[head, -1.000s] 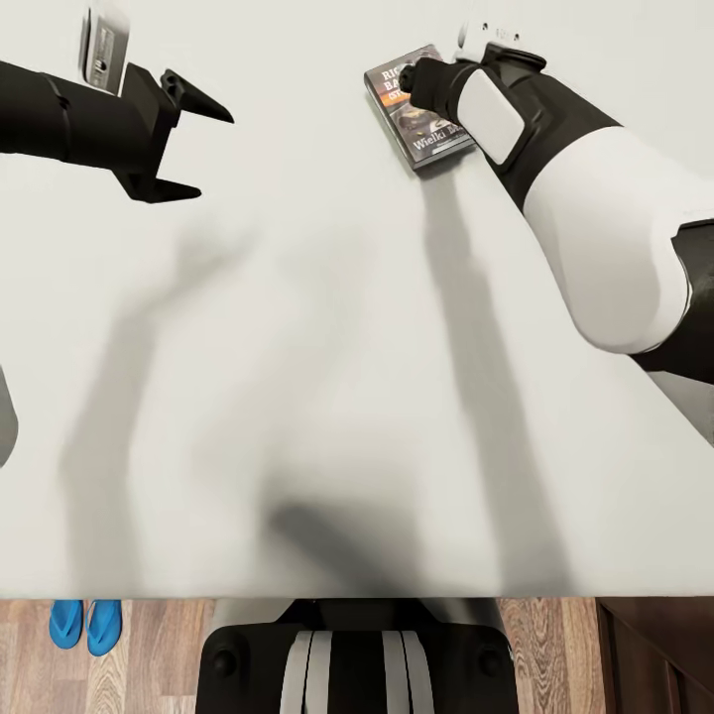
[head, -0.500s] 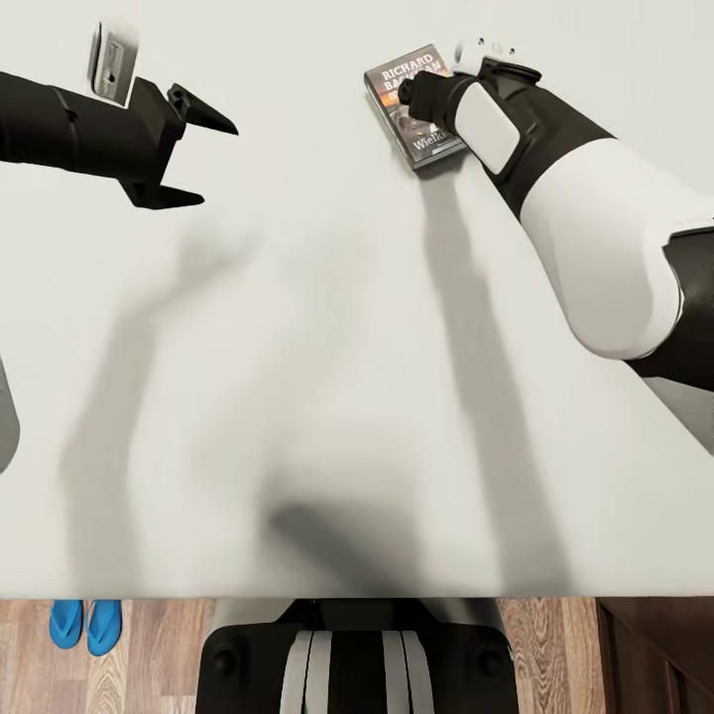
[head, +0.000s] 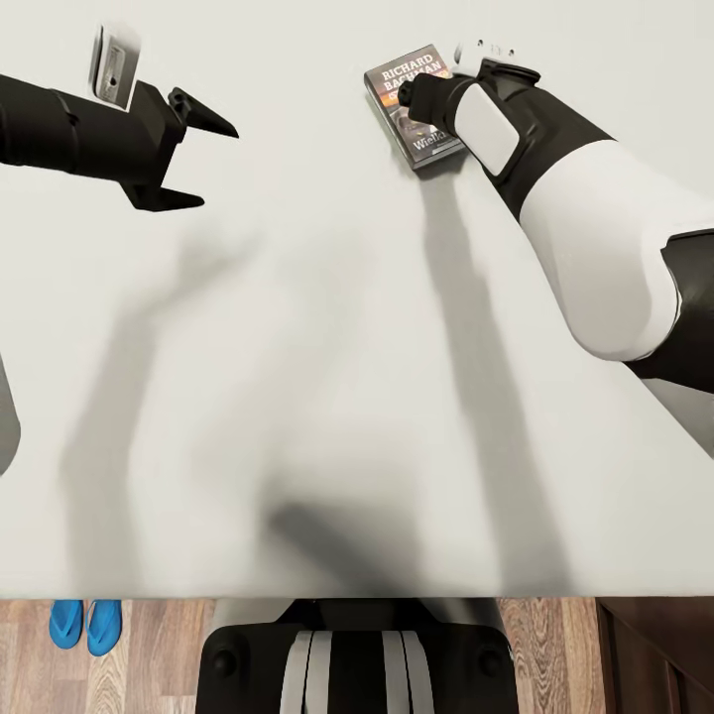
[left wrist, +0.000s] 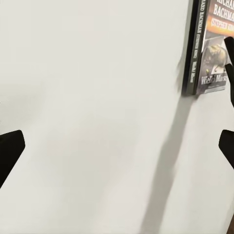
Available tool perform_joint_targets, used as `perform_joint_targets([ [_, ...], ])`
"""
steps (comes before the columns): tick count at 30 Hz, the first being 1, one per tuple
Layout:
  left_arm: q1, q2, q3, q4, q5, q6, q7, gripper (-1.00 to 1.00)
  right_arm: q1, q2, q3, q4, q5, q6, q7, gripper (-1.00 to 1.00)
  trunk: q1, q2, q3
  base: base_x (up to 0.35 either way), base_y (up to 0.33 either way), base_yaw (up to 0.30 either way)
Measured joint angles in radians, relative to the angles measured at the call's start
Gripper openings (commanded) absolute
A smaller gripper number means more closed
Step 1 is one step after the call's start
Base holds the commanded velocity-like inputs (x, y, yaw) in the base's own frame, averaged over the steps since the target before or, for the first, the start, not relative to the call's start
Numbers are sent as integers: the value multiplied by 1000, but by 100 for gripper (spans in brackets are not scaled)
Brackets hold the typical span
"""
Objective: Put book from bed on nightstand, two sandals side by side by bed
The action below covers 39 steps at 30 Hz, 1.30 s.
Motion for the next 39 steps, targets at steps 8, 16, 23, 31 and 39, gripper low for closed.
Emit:
perform_joint_targets([
  [8,10,1,0,0,0,1,0,100,0,0,0,-1,-5,-1,-10,100,0,0,0,0,0,0],
  [16,19,3,2,0,0,2,0,100,0,0,2,0,-3,-1,-13,100,0,0,0,-7,-1,0],
  [23,21,5,4,0,0,1,0,100,-1,0,5,1,-1,-1,-14,100,0,0,0,-196,-49,0],
  [31,21,5,7,0,1,1,0,100,-1,0,7,3,0,-1,-15,100,0,0,0,-197,-44,0],
  [39,20,7,9,0,1,2,0,100,-3,0,6,5,-1,-1,-16,100,0,0,0,-38,-8,0],
])
